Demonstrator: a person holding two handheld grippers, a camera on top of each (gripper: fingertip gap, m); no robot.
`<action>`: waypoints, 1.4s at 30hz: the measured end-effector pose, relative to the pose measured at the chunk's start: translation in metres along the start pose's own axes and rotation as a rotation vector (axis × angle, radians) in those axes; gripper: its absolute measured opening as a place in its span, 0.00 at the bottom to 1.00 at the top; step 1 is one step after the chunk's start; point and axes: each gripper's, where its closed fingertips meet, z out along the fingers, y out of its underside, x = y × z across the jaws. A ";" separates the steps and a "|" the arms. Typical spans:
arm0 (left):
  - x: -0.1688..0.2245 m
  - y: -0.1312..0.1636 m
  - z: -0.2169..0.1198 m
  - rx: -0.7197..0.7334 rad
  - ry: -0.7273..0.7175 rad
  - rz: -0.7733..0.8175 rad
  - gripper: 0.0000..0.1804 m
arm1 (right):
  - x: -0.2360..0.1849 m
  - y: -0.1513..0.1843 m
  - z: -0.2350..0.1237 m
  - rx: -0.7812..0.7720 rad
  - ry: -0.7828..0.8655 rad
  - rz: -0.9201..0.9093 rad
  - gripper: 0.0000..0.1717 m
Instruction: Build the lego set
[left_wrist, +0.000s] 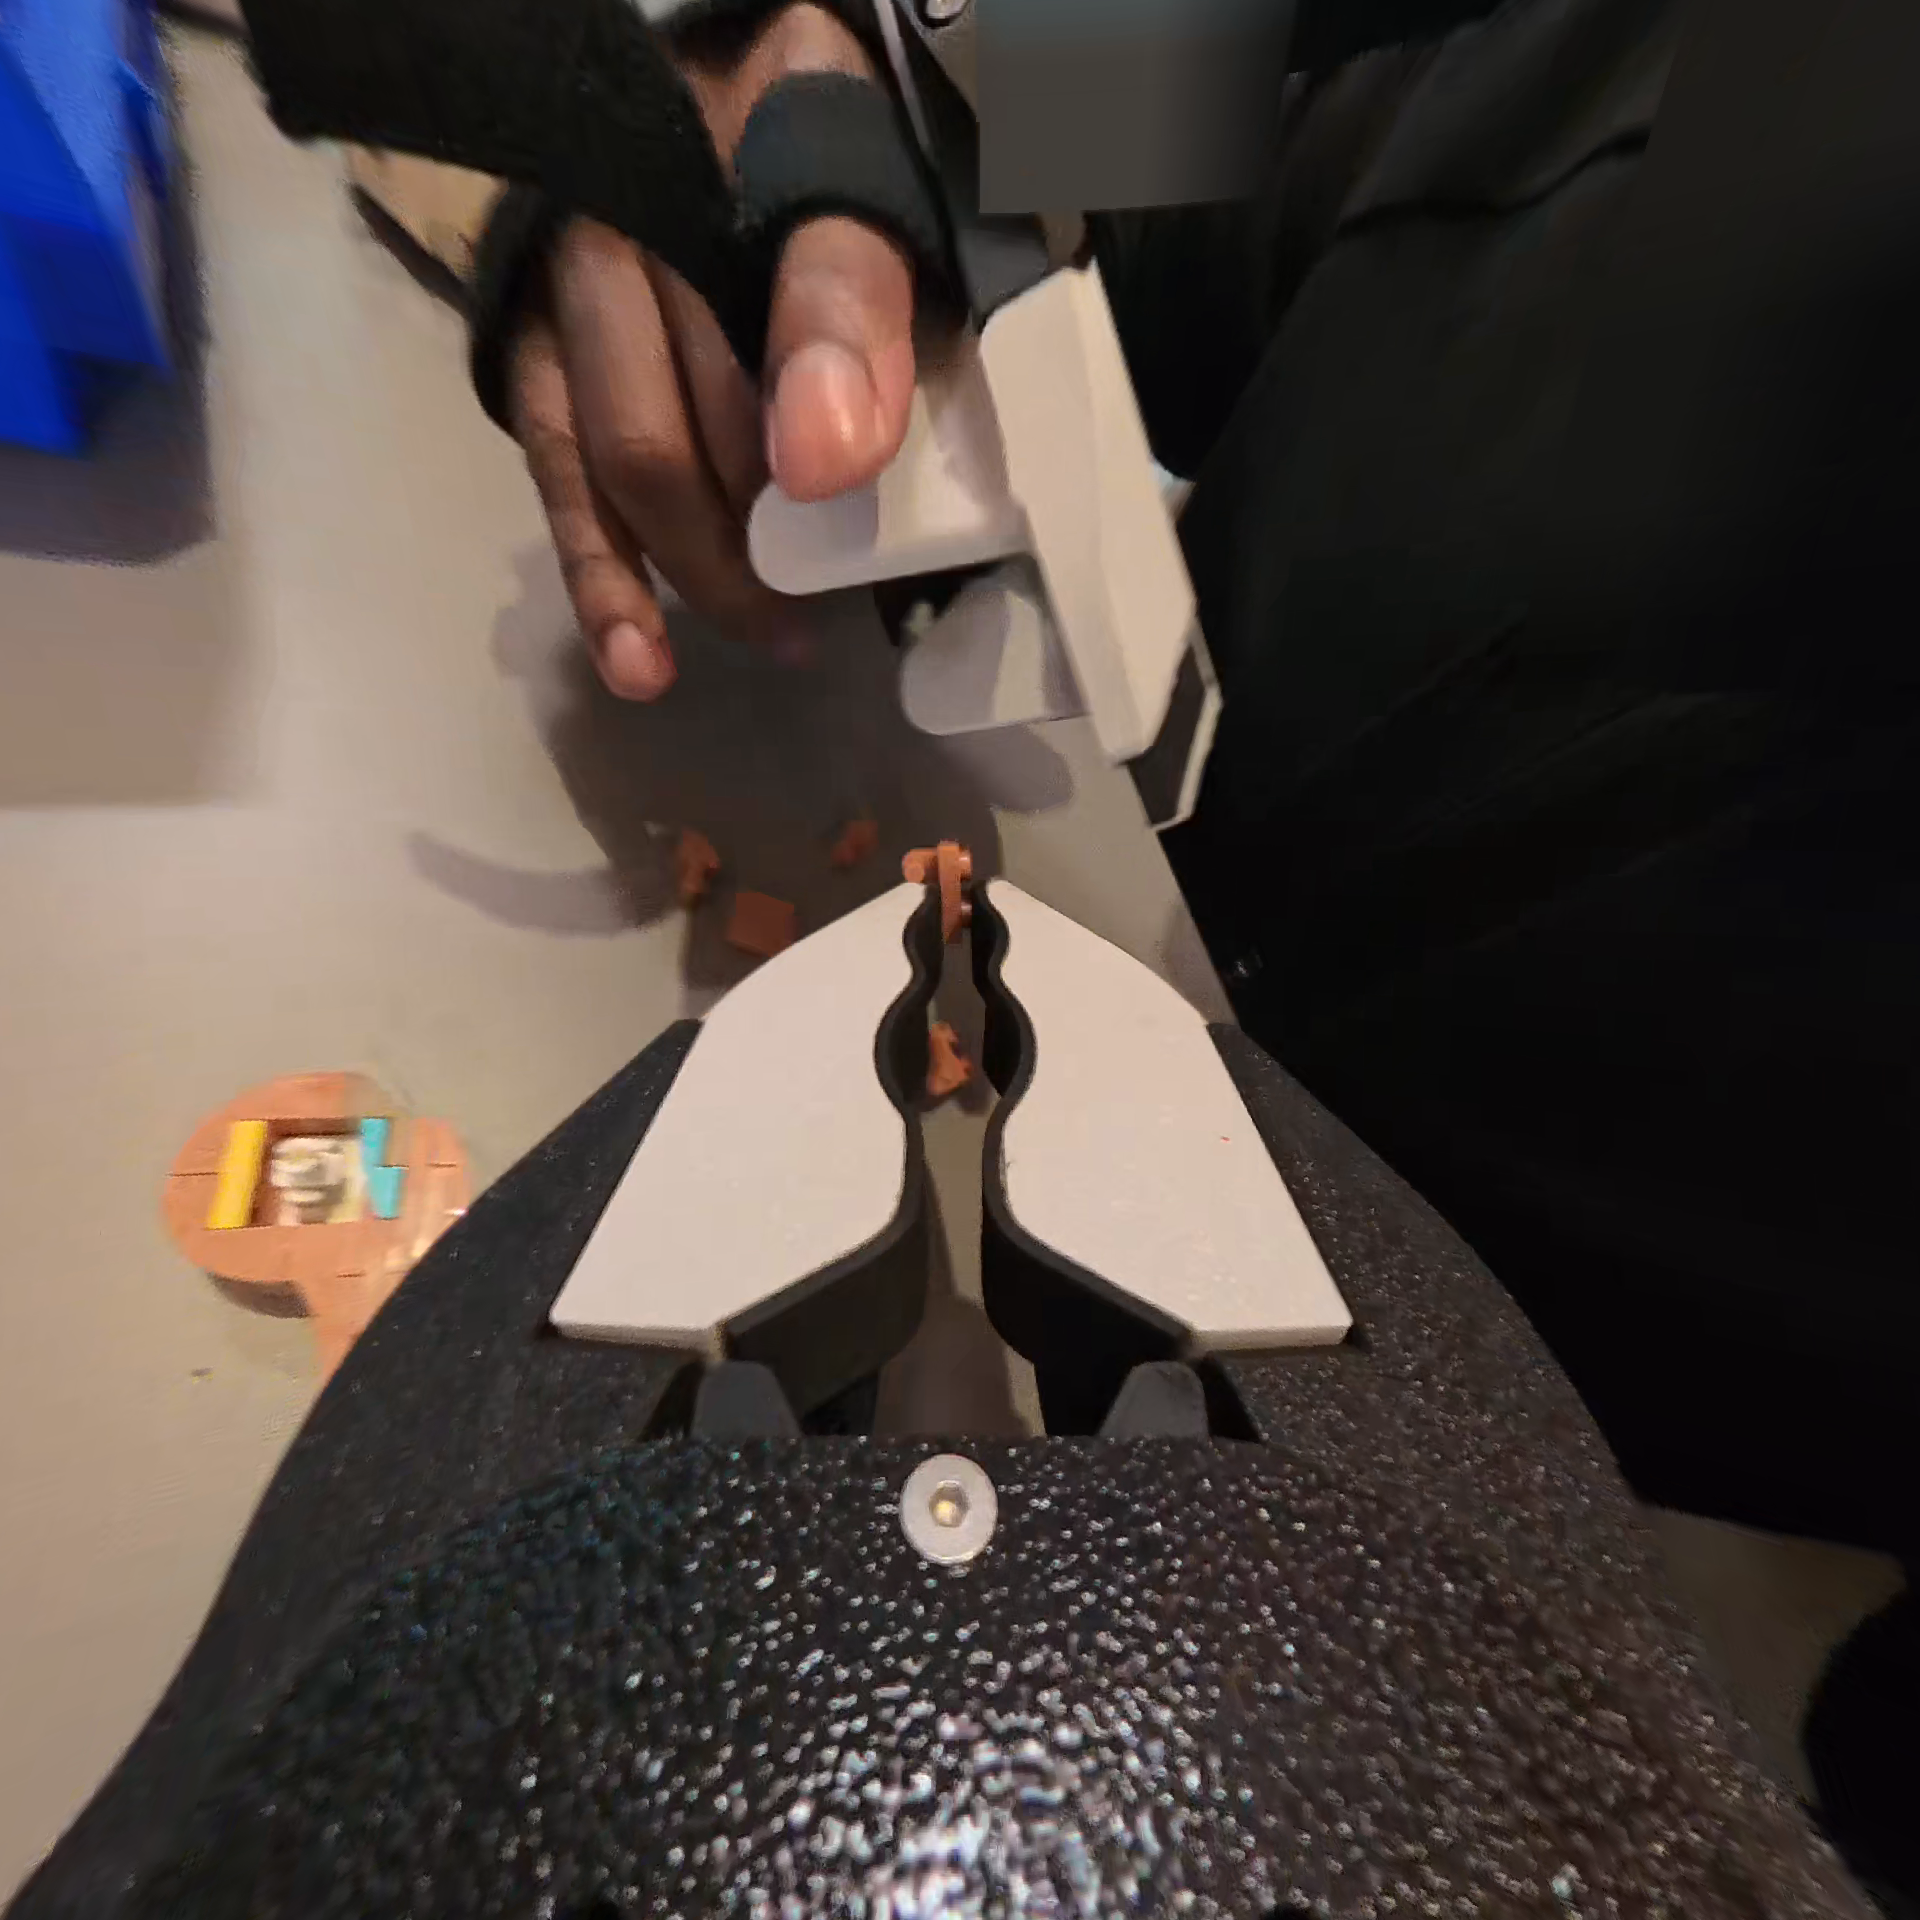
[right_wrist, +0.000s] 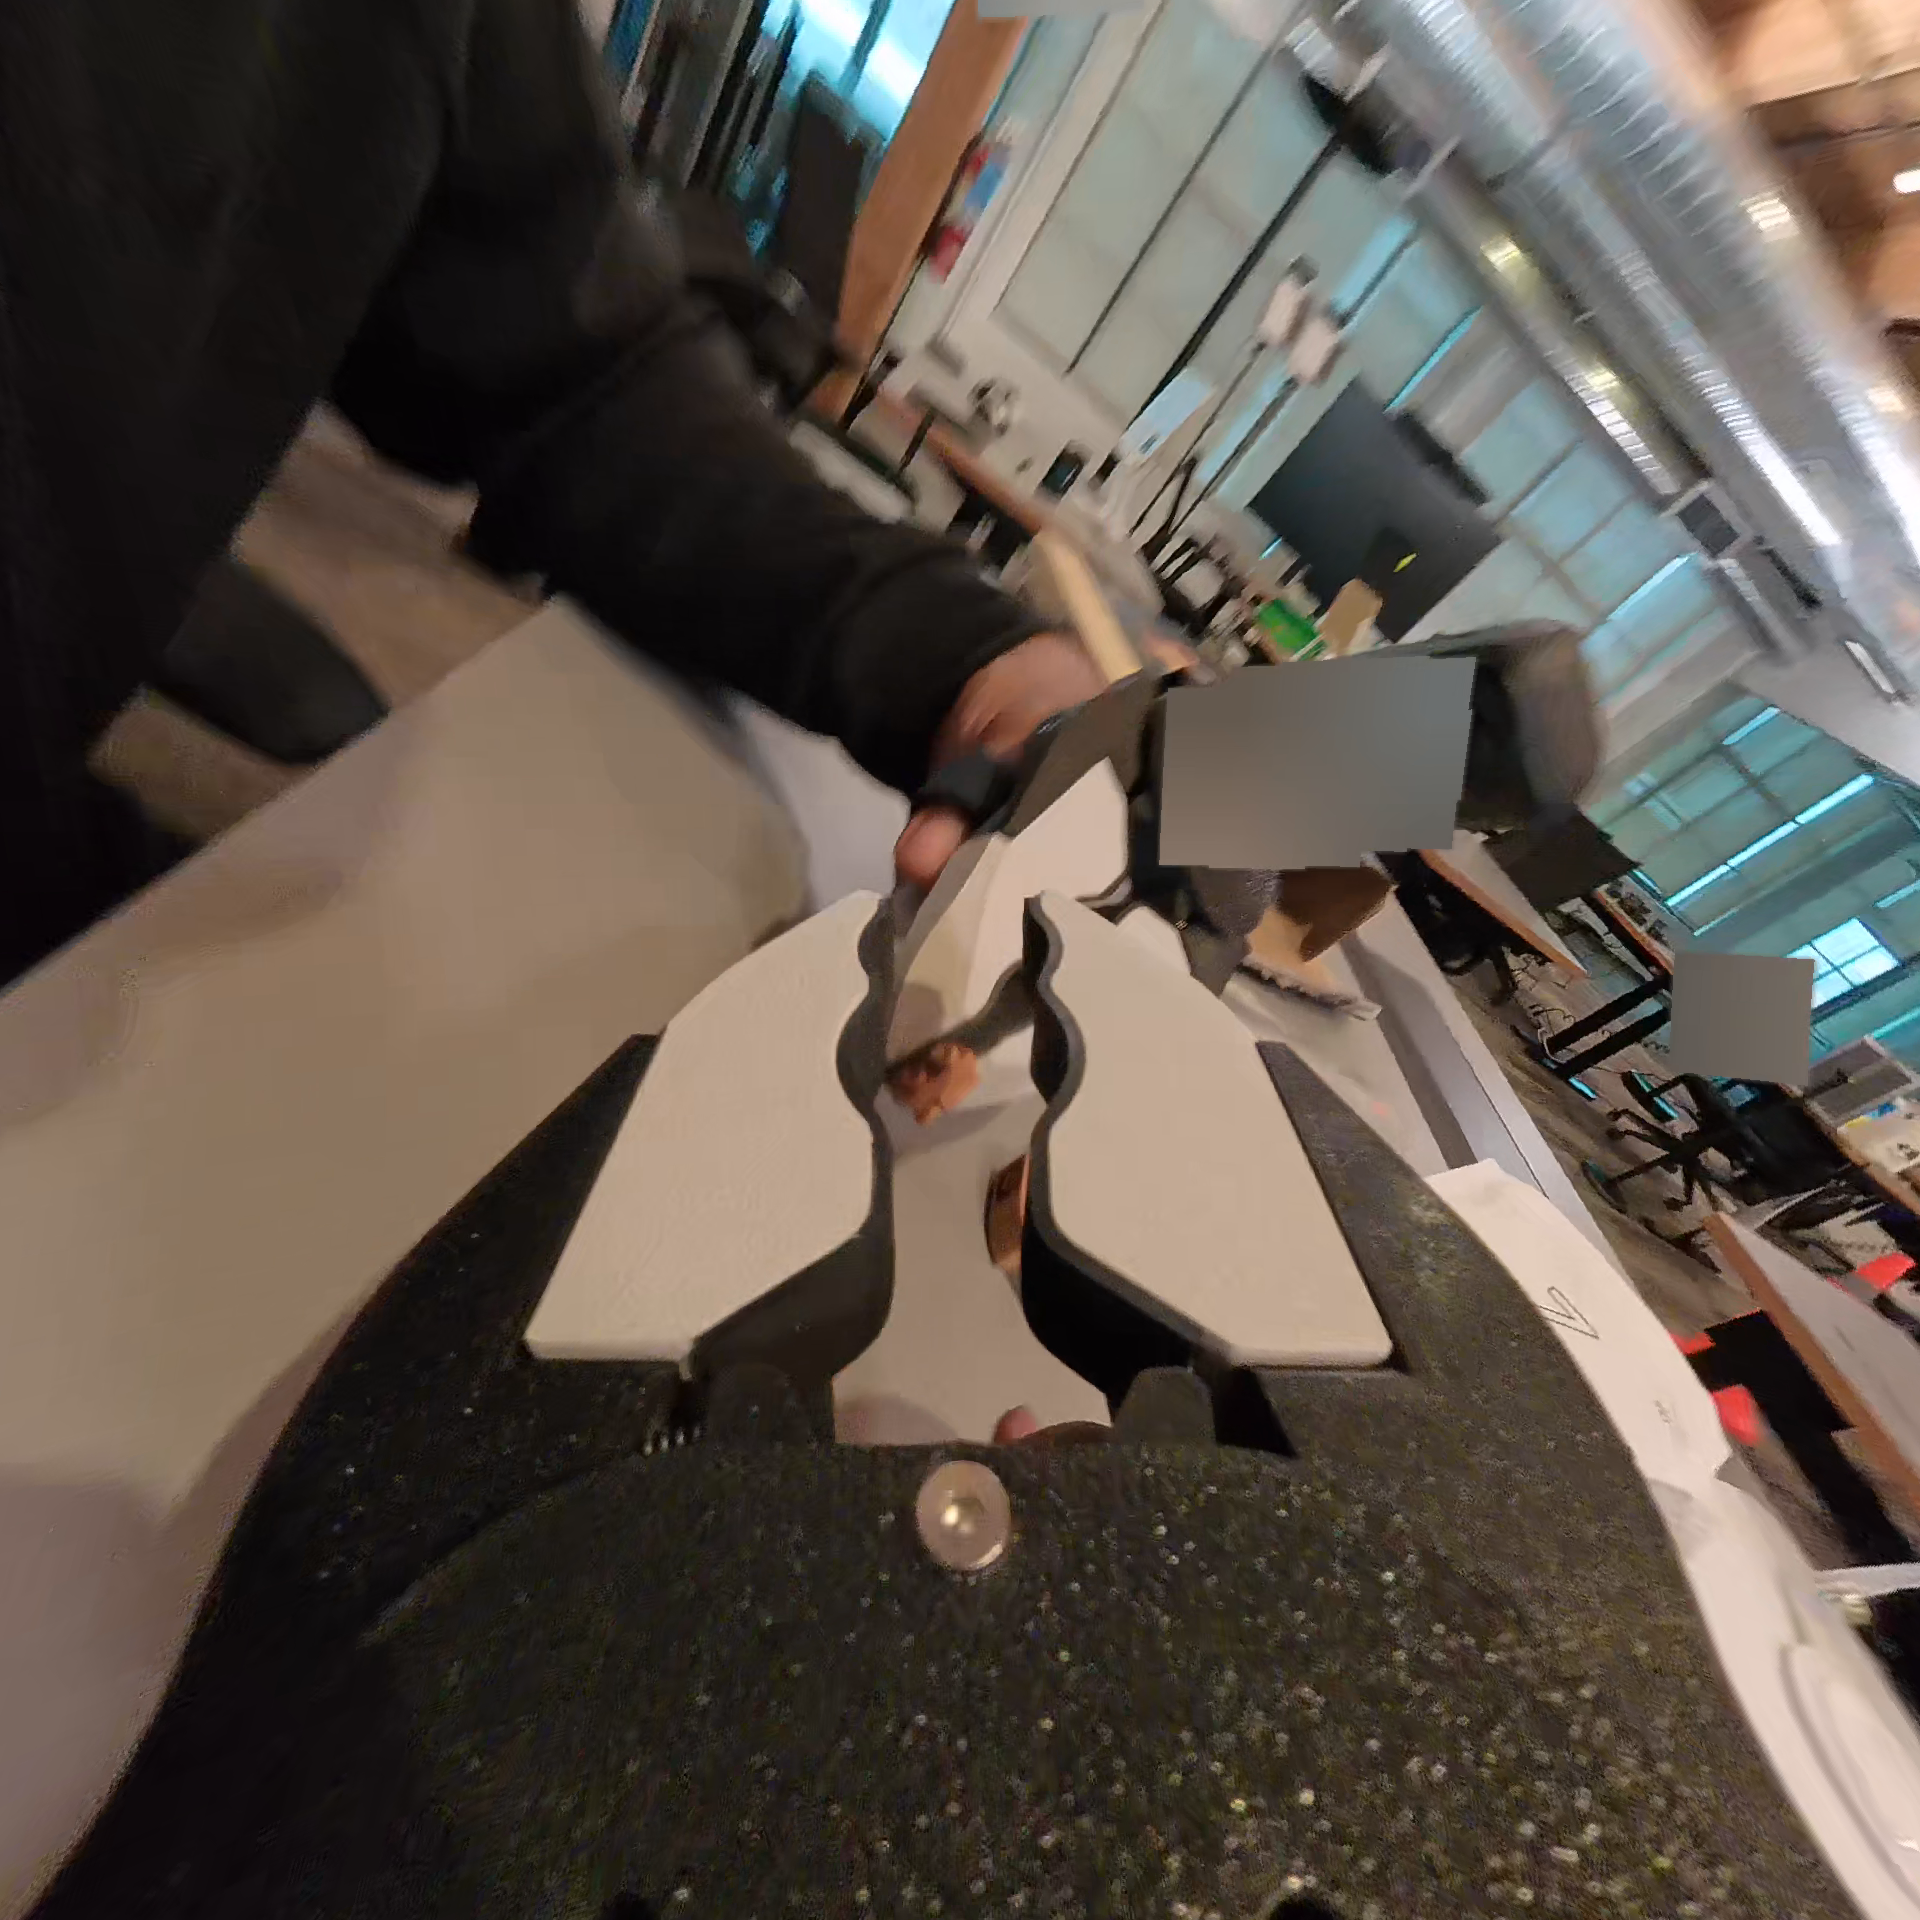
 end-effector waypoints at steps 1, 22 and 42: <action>-0.004 -0.004 -0.002 0.036 -0.028 0.038 0.02 | 0.008 -0.007 -0.001 0.052 0.031 0.055 0.14; -0.007 0.006 0.001 0.093 -0.079 -0.012 0.03 | -0.007 0.024 -0.012 -0.109 -0.013 0.159 0.16; 0.013 0.019 0.012 0.015 0.054 -0.107 0.02 | -0.030 0.039 0.001 -0.181 -0.085 0.049 0.15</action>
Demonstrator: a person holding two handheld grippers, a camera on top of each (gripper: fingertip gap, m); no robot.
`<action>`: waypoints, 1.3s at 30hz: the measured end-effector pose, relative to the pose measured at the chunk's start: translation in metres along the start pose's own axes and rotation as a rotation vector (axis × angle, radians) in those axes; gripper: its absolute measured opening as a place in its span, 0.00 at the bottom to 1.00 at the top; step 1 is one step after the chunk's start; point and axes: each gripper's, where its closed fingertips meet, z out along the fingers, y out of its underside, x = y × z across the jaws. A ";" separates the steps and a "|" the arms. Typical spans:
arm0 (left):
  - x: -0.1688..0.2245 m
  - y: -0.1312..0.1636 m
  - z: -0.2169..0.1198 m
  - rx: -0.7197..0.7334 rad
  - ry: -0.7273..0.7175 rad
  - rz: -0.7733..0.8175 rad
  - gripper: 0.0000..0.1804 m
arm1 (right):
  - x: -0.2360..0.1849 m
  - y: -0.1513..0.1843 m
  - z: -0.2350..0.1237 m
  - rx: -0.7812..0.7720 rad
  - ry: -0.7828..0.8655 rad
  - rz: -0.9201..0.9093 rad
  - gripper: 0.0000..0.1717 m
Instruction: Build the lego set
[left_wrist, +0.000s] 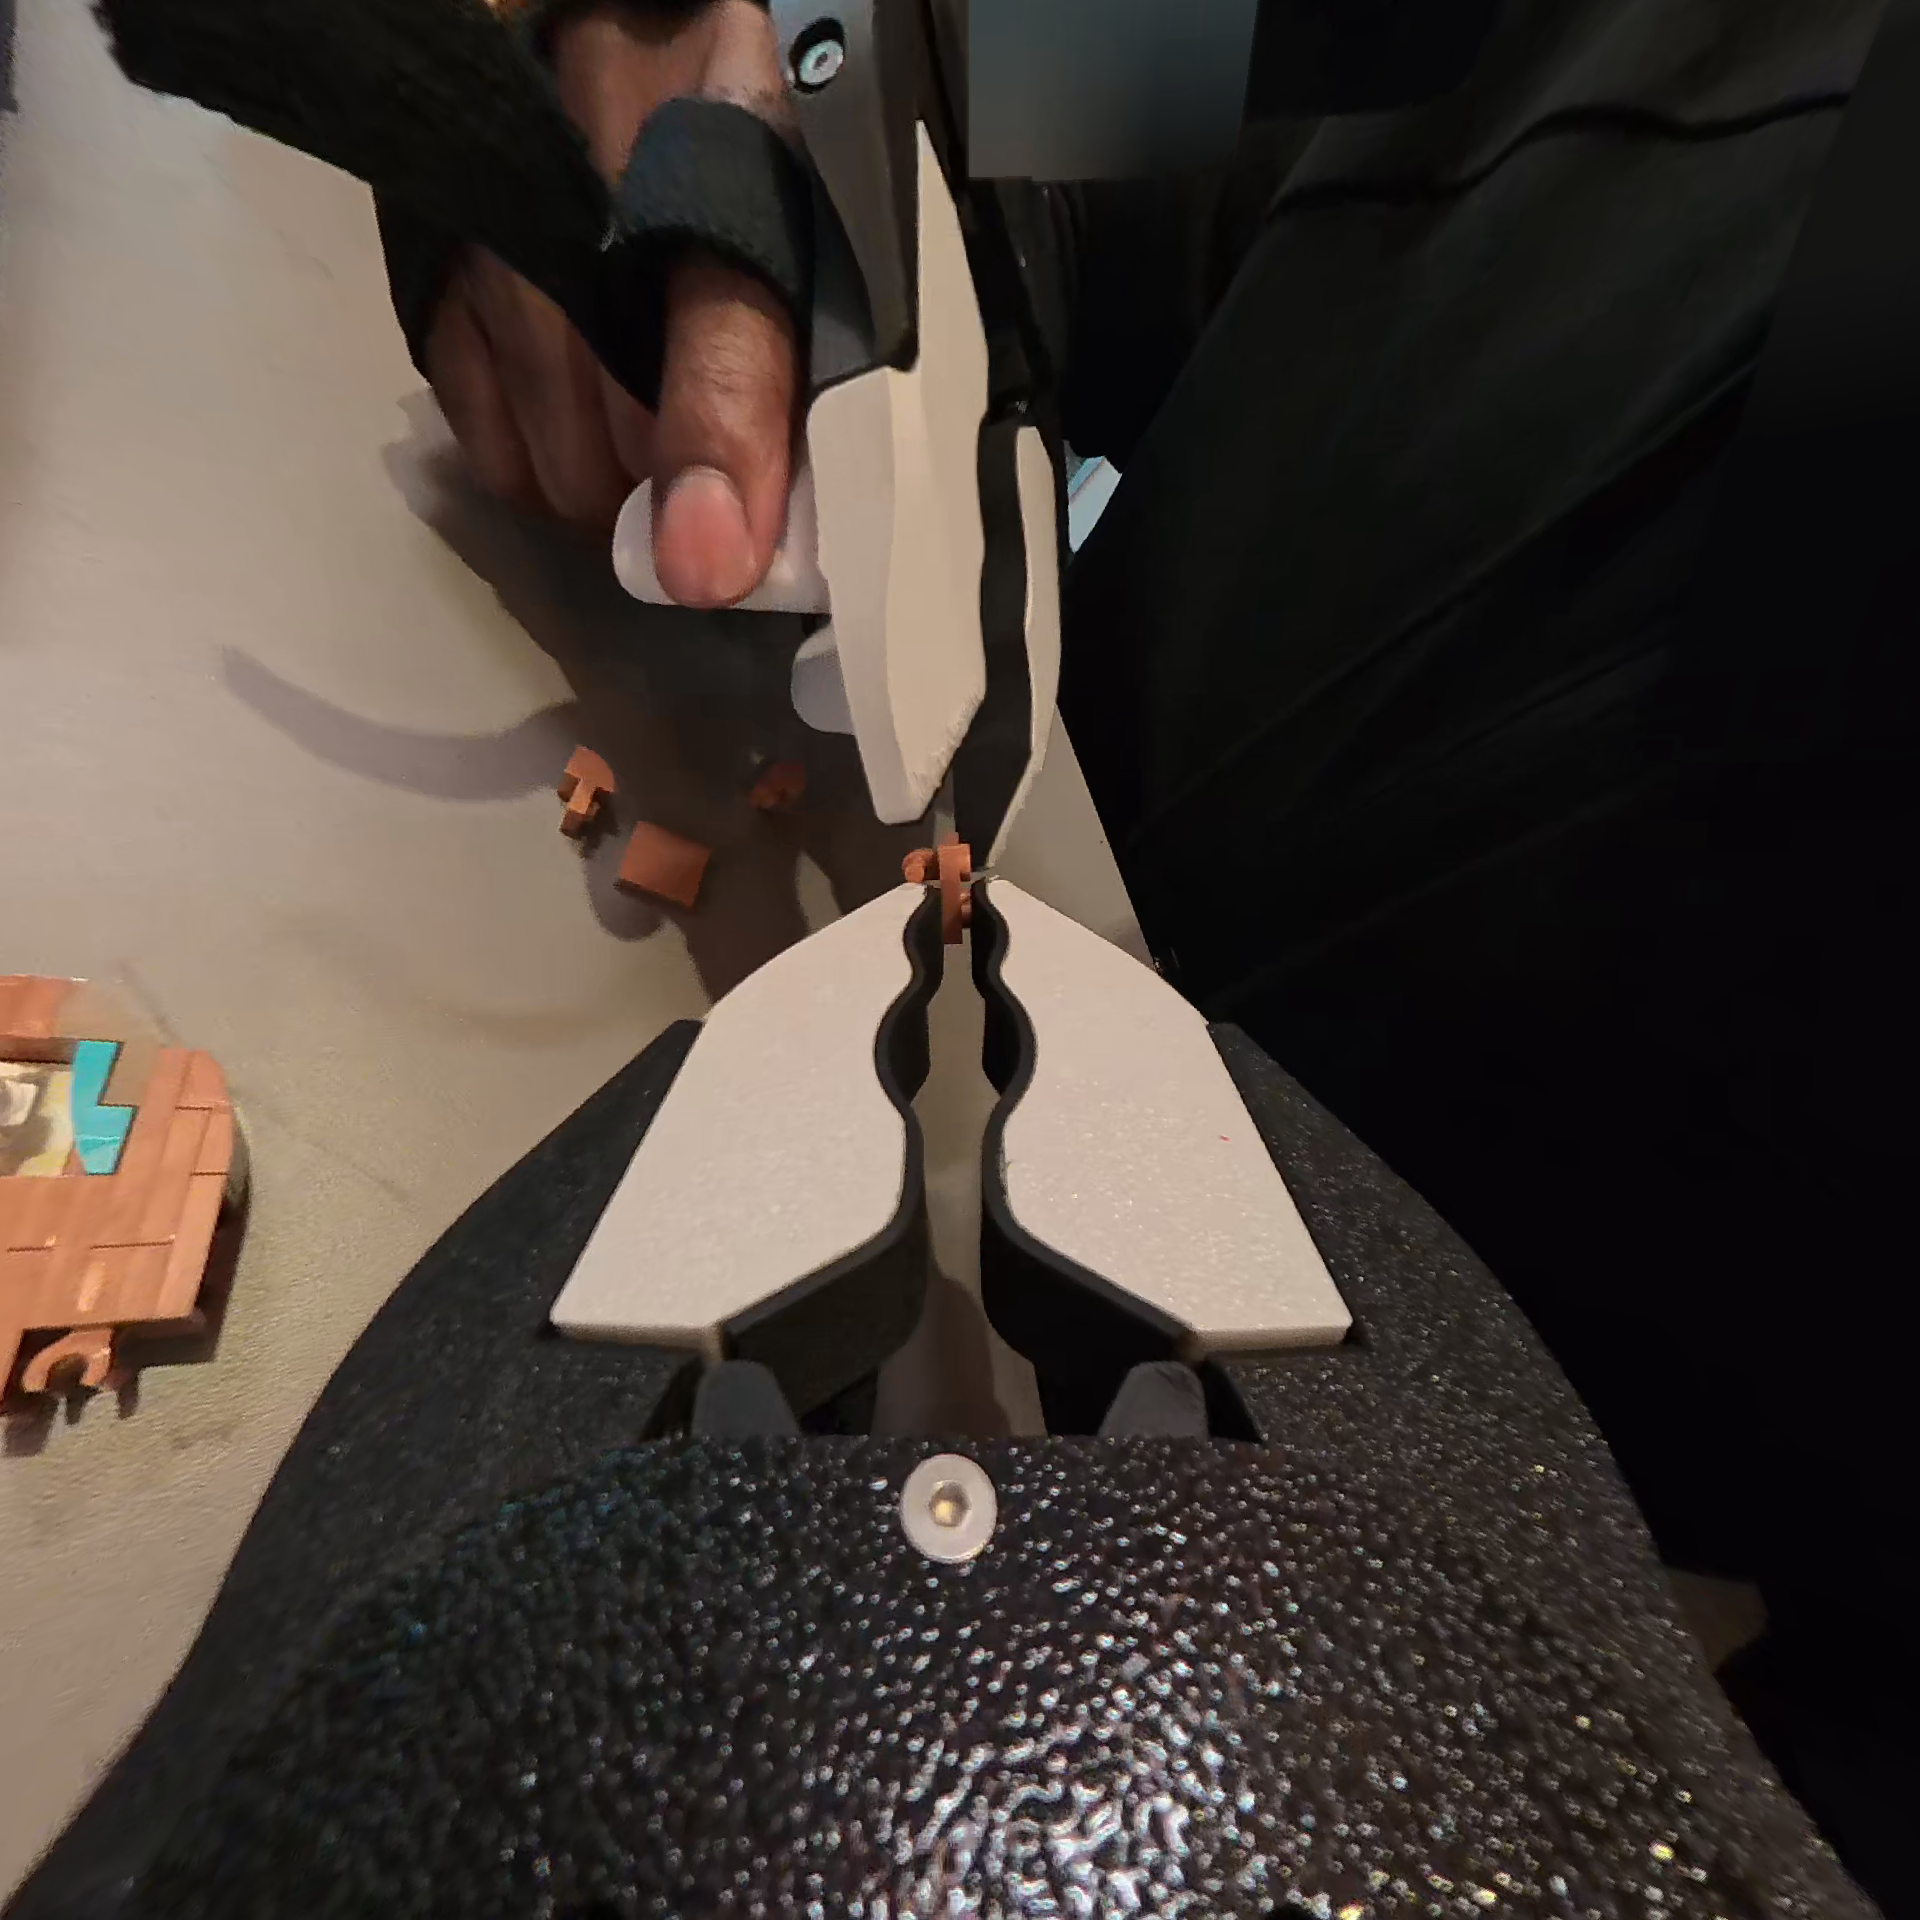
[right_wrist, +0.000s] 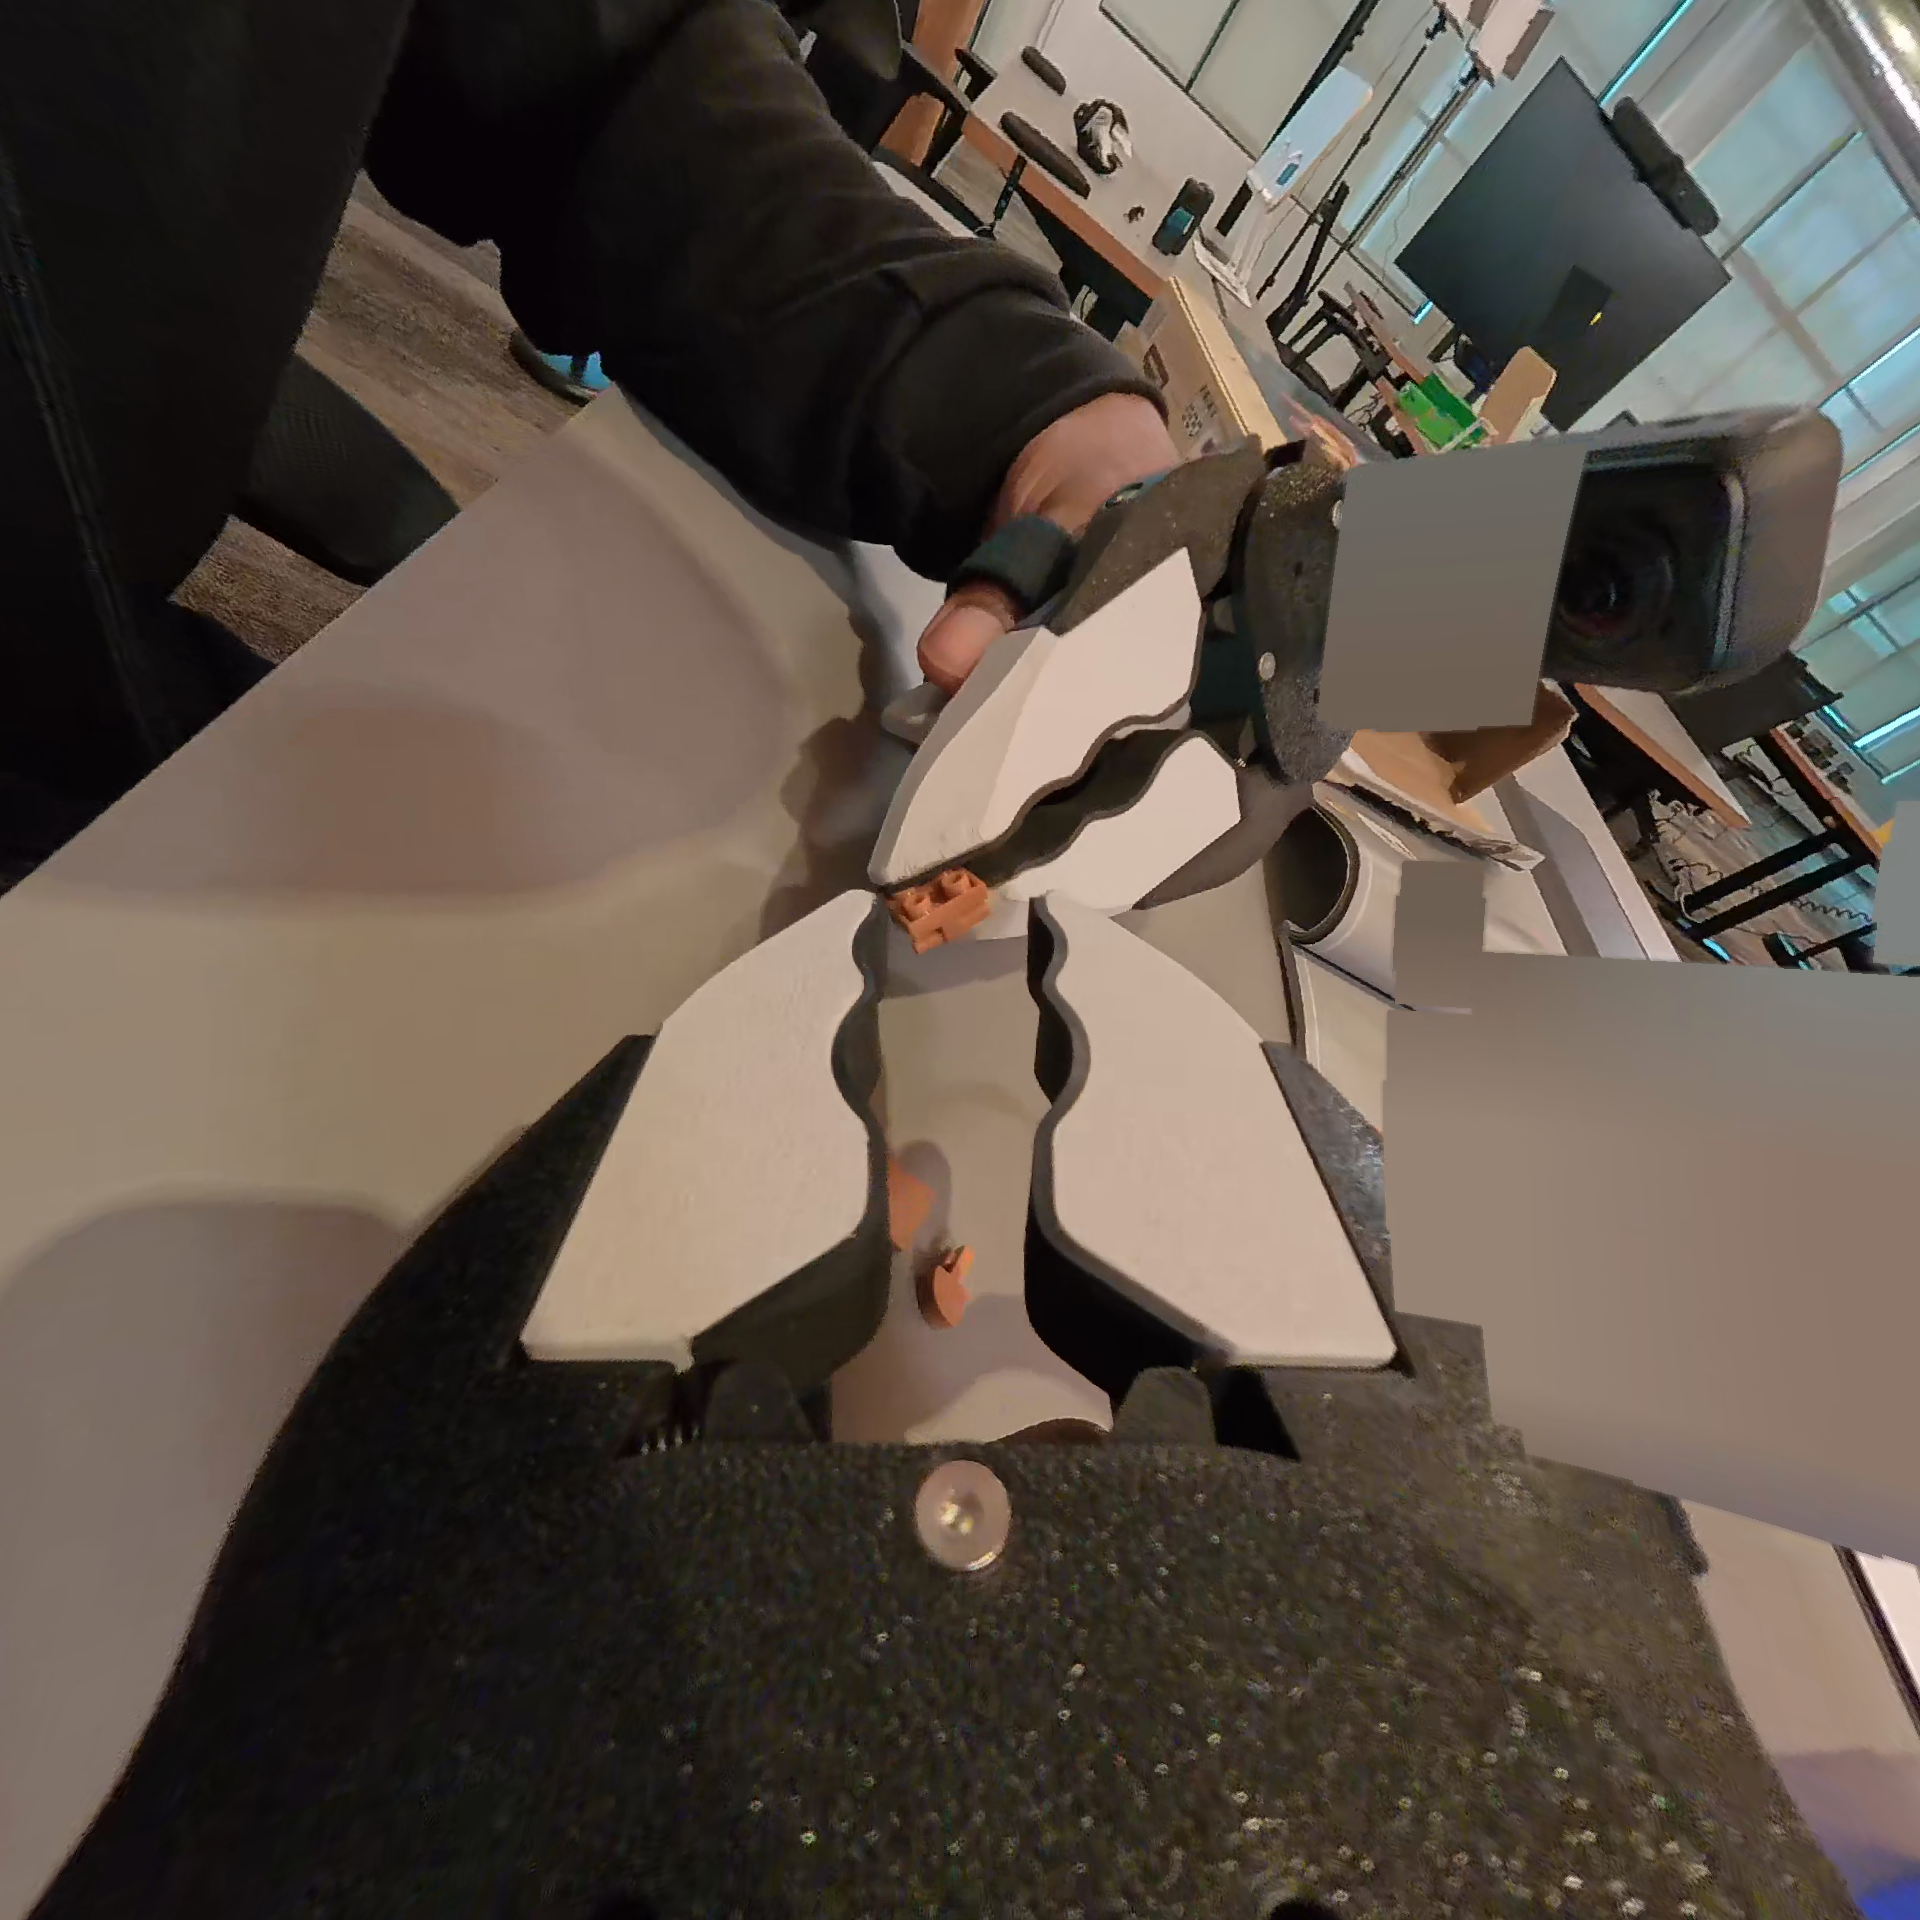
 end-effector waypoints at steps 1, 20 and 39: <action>0.000 0.001 0.001 -0.005 0.000 -0.005 0.02 | -0.001 0.000 0.000 0.000 -0.005 -0.008 0.14; -0.009 -0.008 -0.006 0.045 -0.070 0.017 0.04 | 0.003 0.009 0.001 -0.064 0.020 0.028 0.10; -0.002 0.025 0.022 0.072 -0.869 -0.131 0.05 | 0.027 0.025 -0.011 -0.146 0.202 0.302 0.10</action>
